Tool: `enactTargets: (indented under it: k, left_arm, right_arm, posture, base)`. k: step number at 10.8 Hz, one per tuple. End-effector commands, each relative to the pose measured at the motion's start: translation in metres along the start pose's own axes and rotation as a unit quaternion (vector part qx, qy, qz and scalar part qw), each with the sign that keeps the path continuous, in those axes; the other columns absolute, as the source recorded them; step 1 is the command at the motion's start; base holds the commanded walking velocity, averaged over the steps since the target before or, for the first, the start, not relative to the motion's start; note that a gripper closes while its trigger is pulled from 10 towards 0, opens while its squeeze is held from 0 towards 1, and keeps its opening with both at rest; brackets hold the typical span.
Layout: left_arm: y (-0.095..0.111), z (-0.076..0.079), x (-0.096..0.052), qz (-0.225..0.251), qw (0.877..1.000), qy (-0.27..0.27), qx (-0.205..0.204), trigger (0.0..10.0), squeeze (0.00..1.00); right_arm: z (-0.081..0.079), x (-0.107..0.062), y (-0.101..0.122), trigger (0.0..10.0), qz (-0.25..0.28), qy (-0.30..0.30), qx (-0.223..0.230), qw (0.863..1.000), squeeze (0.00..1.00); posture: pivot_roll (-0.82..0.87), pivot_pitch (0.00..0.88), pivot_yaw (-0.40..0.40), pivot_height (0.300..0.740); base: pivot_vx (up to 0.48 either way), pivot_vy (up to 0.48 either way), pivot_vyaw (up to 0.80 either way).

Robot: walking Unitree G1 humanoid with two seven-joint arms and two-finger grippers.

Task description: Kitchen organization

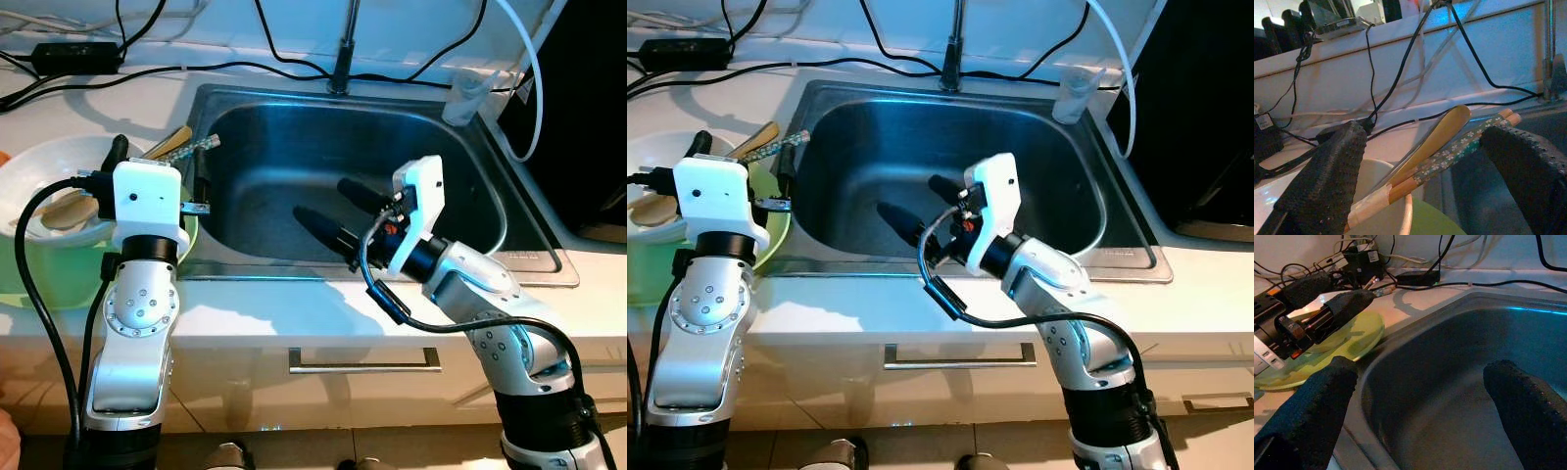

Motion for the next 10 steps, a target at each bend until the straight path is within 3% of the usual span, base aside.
enactTargets:
  k: [1, 2, 3, 4, 5, 6, 8, 9, 10]
  left_arm:
    - [-0.0082, 0.0002, 0.0001, -0.022, 1.000, 0.001, 0.002, 10.0, 0.57]
    - [-0.0103, 0.0012, 0.0005, -0.028, 1.000, 0.001, 0.003, 10.0, 0.12]
    - [-0.0116, 0.0014, 0.0001, -0.032, 0.999, 0.001, 0.002, 10.0, 0.00]
    - [-0.0125, 0.0019, -0.0002, -0.033, 0.999, 0.001, -0.001, 10.0, 0.00]
    - [-0.0117, 0.0018, 0.0002, -0.033, 0.999, 0.000, -0.003, 9.1, 0.00]
    - [-0.0104, 0.0026, 0.0004, -0.032, 0.999, -0.003, -0.007, 0.0, 0.00]
    - [-0.0087, 0.0026, 0.0006, -0.029, 1.000, -0.001, -0.008, 0.0, 0.00]
    - [-0.0058, 0.0022, 0.0018, -0.024, 1.000, 0.002, -0.007, 2.1, 0.00]
    - [-0.0034, 0.0016, 0.0028, -0.020, 1.000, 0.005, -0.005, 2.4, 0.00]
  right_arm:
    - [-0.0018, -0.0029, 0.0040, 10.0, 0.002, 0.011, -0.006, 1.000, 0.00]
    - [-0.0014, -0.0034, 0.0038, 10.0, -0.002, 0.012, -0.011, 1.000, 0.00]
    - [-0.0018, -0.0033, 0.0038, 10.0, -0.003, 0.015, -0.014, 1.000, 0.00]
    - [-0.0022, -0.0033, 0.0034, 10.0, -0.004, 0.017, -0.017, 1.000, 0.00]
    - [-0.0024, -0.0029, 0.0038, 10.0, -0.004, 0.017, -0.018, 1.000, 0.00]
    - [-0.0019, -0.0023, 0.0043, 10.0, -0.003, 0.016, -0.020, 1.000, 0.00]
    - [-0.0016, -0.0016, 0.0049, 10.0, -0.002, 0.016, -0.023, 1.000, 0.00]
    - [-0.0011, -0.0011, 0.0053, 10.0, 0.000, 0.014, -0.025, 1.000, 0.00]
    - [-0.0004, -0.0006, 0.0056, 10.0, 0.001, 0.012, -0.026, 1.000, 0.00]
  posture:
    - [0.00, 0.130, -0.105, 0.740]
    - [0.00, 0.130, -0.107, 0.740]
    - [0.00, 0.129, -0.109, 0.740]
    - [0.00, 0.127, -0.112, 0.740]
    - [0.00, 0.125, -0.114, 0.740]
    - [0.00, 0.124, -0.116, 0.740]
    - [0.00, 0.122, -0.118, 0.740]
    - [0.00, 0.121, -0.118, 0.740]
    - [0.00, 0.121, -0.118, 0.740]
  base:
    - [0.000, 0.000, 0.00]
    - [0.000, 0.000, 0.00]
    - [0.000, 0.000, 0.00]
    - [0.000, 0.000, 0.00]
    - [0.000, 0.000, 0.00]
    - [0.000, 0.000, 0.00]
    - [0.000, 0.000, 0.00]
    - [0.000, 0.000, 0.00]
    - [0.000, 0.000, 0.00]
Point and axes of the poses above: a point about 5 cm out from each wrist's last joint towards the gripper, its own x axis pointing out of the wrist towards the gripper, its own y axis along the axis of the wrist's last joint, z = x × y, the point moved 2 cm from there along x, pointing out of the wrist towards the gripper, and after that the axes turned 15 degrees about -x, right-handed, at the moved point
